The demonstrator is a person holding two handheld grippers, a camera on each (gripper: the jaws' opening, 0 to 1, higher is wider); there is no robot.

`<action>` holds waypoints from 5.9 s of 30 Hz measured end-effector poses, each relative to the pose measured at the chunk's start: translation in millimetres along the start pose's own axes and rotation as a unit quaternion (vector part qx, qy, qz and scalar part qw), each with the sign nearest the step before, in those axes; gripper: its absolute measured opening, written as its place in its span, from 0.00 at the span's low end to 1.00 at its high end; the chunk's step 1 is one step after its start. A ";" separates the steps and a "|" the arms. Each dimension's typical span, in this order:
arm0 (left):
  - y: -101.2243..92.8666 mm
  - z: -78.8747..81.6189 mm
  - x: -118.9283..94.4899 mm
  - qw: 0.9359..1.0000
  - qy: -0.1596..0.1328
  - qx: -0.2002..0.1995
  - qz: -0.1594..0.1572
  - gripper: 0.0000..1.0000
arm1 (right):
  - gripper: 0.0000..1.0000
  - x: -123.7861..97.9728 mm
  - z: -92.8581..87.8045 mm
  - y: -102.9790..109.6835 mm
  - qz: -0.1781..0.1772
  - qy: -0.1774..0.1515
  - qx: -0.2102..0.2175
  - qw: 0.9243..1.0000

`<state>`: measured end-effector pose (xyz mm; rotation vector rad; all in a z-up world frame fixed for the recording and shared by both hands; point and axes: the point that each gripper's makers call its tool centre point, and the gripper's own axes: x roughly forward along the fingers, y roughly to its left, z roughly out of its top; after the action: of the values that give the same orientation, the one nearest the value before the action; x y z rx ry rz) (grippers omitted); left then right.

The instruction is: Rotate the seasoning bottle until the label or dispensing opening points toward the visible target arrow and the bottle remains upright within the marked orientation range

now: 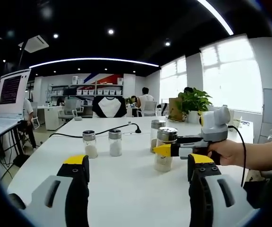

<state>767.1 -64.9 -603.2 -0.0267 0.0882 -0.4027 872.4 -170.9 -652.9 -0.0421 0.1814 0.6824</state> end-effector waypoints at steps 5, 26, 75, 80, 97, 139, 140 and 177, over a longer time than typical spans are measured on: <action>2.4 2.1 -0.6 1.000 -0.003 -0.002 0.005 0.90 | 0.40 -0.2 0.1 0.6 0.007 -0.002 -0.001 1.000; -3.8 3.4 0.4 1.000 0.000 -0.001 -0.002 0.90 | 0.41 -0.8 -1.0 2.1 0.077 0.008 -0.014 0.997; -7.5 1.5 -3.0 1.000 0.000 -0.017 -0.012 0.90 | 0.41 -11.2 -0.6 17.6 0.252 -0.019 -0.031 0.967; -6.9 1.2 -2.7 1.000 0.001 -0.021 -0.011 0.90 | 0.41 -11.5 -0.5 18.2 0.261 -0.021 -0.029 0.965; -1.1 -0.6 -4.4 1.000 0.004 -0.022 -0.005 0.90 | 0.50 -12.3 2.9 18.5 0.256 -0.027 0.011 0.966; -12.8 5.1 1.5 1.000 0.009 -0.013 -0.027 0.90 | 0.58 -6.6 10.7 -7.4 -0.060 -0.049 0.041 0.996; -13.0 5.1 1.7 0.999 0.010 -0.013 -0.027 0.90 | 0.57 -5.4 9.7 -6.9 -0.064 -0.047 0.039 0.996; -11.5 0.1 -1.3 0.999 0.012 -0.020 -0.023 0.90 | 0.41 -1.6 7.9 -7.3 -0.069 -0.054 -0.005 0.996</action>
<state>761.4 -74.9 -602.5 -0.0638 0.1202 -0.4473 877.0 -176.8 -644.9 -0.0275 0.0711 0.5468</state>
